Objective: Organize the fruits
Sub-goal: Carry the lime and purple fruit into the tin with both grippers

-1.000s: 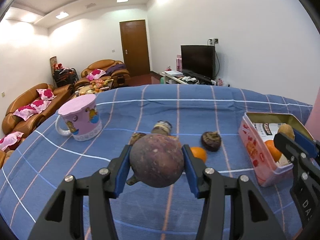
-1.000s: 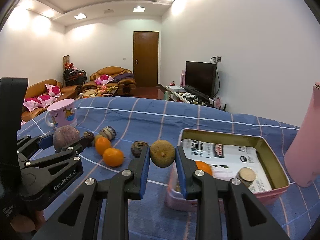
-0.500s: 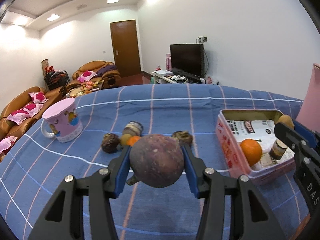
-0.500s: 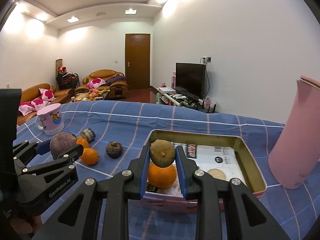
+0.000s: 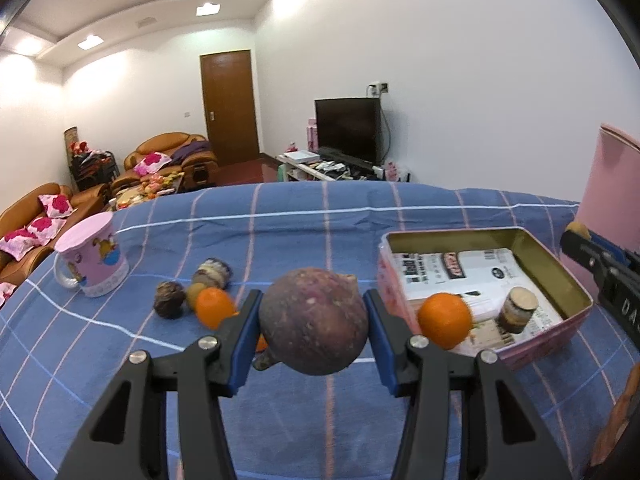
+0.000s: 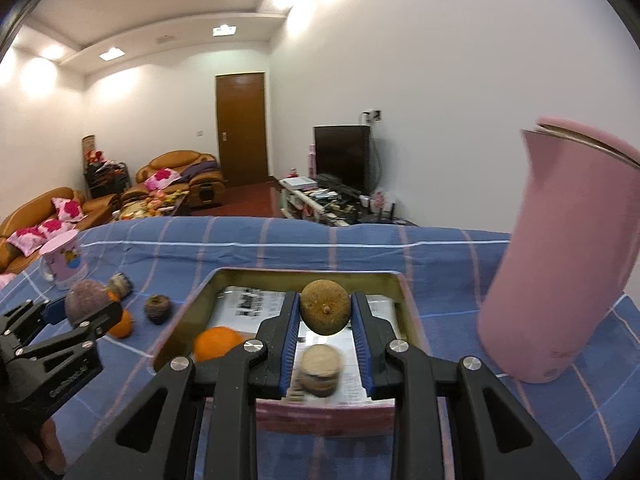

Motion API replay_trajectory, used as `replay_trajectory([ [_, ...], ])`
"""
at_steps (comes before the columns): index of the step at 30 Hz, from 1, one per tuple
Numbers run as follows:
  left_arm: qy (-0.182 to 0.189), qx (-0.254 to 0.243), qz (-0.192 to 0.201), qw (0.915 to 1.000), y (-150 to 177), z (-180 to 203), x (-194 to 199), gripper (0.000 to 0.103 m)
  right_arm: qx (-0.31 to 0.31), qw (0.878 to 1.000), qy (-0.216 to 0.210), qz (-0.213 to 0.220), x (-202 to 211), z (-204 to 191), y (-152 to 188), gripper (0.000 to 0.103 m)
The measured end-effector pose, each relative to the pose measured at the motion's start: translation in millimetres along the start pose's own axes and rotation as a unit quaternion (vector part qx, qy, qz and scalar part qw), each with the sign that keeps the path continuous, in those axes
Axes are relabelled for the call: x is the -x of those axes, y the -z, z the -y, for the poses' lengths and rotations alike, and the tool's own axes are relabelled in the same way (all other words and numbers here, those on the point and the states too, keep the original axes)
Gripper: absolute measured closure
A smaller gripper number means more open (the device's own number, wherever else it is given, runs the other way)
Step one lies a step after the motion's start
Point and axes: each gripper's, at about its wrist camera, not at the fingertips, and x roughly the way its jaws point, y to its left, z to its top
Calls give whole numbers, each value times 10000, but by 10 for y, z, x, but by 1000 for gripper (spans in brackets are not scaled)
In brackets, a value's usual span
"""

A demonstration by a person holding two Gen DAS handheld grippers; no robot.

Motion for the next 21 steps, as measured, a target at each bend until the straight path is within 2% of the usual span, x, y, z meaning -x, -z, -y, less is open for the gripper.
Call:
replay_trajectory([
  [10,357,-327,65,9988,-106,545,-94,51,-402,9984,386,2,-49,560,-44,76],
  [21,536,-410,-98,9977,-260,1005,-345,51,-359,9981,465,-164,-239,629,-77,75],
])
